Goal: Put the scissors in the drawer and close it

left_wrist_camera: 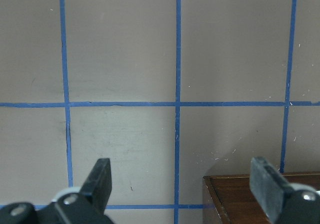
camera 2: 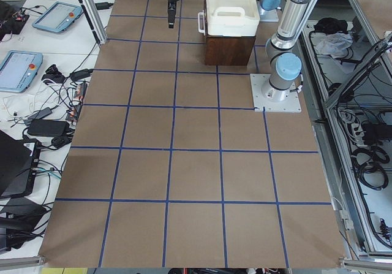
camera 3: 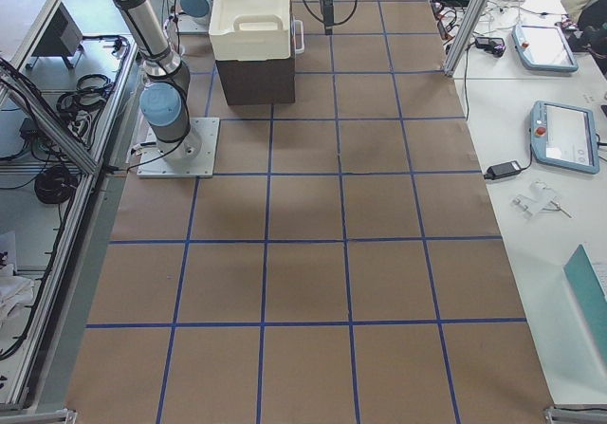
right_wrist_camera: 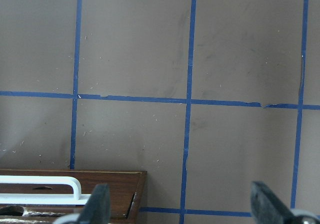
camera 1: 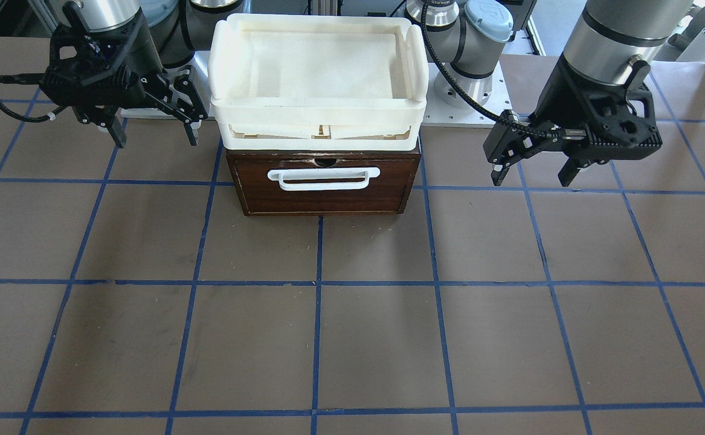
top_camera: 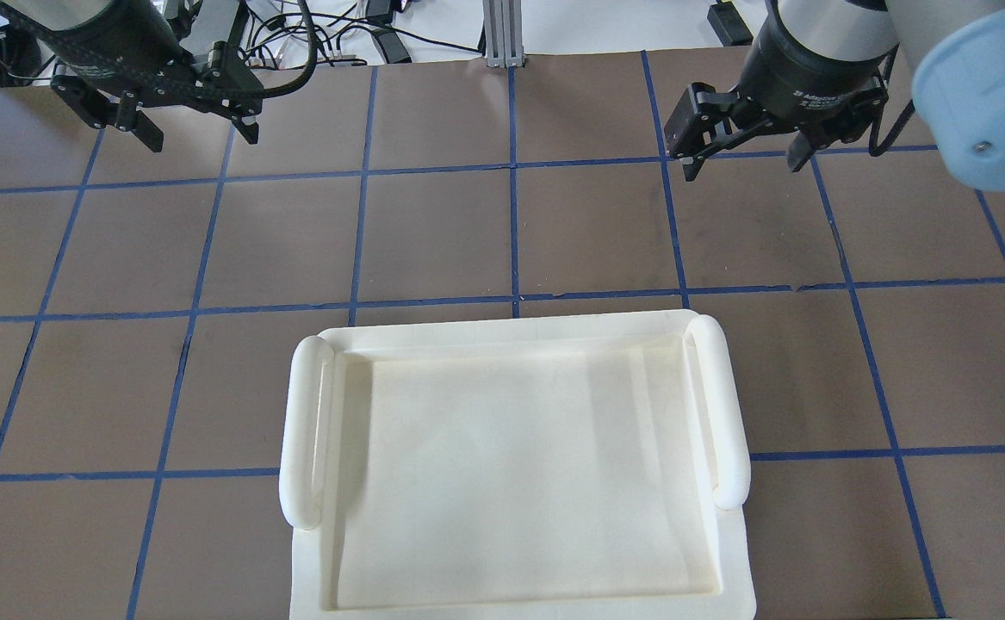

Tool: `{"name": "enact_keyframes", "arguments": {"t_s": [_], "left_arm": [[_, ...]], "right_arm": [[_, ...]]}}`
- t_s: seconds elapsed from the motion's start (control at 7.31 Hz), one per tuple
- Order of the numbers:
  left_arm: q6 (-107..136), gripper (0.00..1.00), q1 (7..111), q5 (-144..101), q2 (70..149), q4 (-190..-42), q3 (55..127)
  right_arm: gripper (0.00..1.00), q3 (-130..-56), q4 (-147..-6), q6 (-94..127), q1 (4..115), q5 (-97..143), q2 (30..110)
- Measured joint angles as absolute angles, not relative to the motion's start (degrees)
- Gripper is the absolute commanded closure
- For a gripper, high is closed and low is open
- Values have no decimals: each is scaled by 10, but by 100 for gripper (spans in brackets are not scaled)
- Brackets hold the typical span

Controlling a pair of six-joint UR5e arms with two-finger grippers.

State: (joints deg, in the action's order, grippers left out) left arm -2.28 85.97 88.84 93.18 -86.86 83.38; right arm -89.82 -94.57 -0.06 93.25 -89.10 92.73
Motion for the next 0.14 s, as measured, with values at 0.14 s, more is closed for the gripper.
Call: {"name": "enact_keyframes", "arguments": {"t_s": [0.14], "left_arm": [[-23, 0, 858, 888, 934, -865, 834]], "right_arm": [[0, -898, -946, -1, 933, -891, 927]]}}
